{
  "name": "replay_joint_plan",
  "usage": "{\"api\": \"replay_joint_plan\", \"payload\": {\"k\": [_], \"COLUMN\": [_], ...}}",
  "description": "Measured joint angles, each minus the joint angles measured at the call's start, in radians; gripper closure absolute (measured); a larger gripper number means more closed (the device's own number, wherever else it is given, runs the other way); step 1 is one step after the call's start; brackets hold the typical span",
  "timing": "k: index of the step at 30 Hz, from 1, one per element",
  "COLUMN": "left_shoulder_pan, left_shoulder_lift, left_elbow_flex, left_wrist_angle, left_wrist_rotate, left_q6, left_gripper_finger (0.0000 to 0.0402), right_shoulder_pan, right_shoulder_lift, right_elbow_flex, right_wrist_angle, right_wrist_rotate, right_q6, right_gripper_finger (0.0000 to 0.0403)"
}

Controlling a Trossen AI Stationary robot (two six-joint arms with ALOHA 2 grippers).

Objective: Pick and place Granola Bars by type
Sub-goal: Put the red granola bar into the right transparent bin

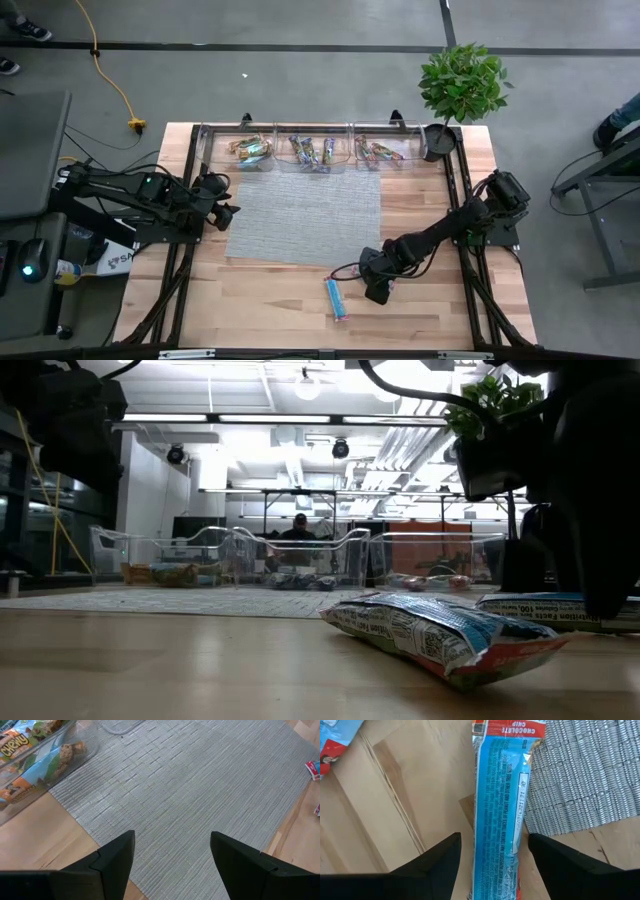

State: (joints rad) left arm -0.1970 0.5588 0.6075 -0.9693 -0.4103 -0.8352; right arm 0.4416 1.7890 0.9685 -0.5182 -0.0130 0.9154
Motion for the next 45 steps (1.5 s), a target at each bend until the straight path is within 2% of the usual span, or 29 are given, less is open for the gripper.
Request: {"api": "replay_joint_plan", "payload": {"k": [13, 28, 37, 43, 45], "left_shoulder_pan": [0.000, 0.000, 0.000, 0.000, 0.000], "left_shoulder_lift": [0.000, 0.000, 0.000, 0.000, 0.000], "left_elbow_flex": [0.000, 0.000, 0.000, 0.000, 0.000], "left_wrist_angle": [-0.001, -0.001, -0.001, -0.002, -0.002], "left_wrist_rotate": [-0.001, -0.004, 0.001, 0.001, 0.002], "left_q6": [0.000, 0.000, 0.001, 0.002, 0.003], "left_gripper_finger": [0.0145, 0.0145, 0.0145, 0.0145, 0.0145], "right_shoulder_pan": [-0.001, -0.005, -0.036, -0.096, -0.122], "right_shoulder_lift": [0.026, 0.024, -0.080, -0.165, -0.196], "right_elbow_flex": [0.002, 0.001, -0.009, -0.006, -0.004], "right_wrist_angle": [0.000, -0.003, 0.047, 0.181, 0.274], "right_wrist_rotate": [0.007, -0.049, -0.077, -0.092, -0.091], "right_q6": [0.011, 0.025, 0.028, 0.047, 0.049], "right_gripper_finger": [0.0172, 0.0285, 0.0321, 0.0329, 0.0329]}}
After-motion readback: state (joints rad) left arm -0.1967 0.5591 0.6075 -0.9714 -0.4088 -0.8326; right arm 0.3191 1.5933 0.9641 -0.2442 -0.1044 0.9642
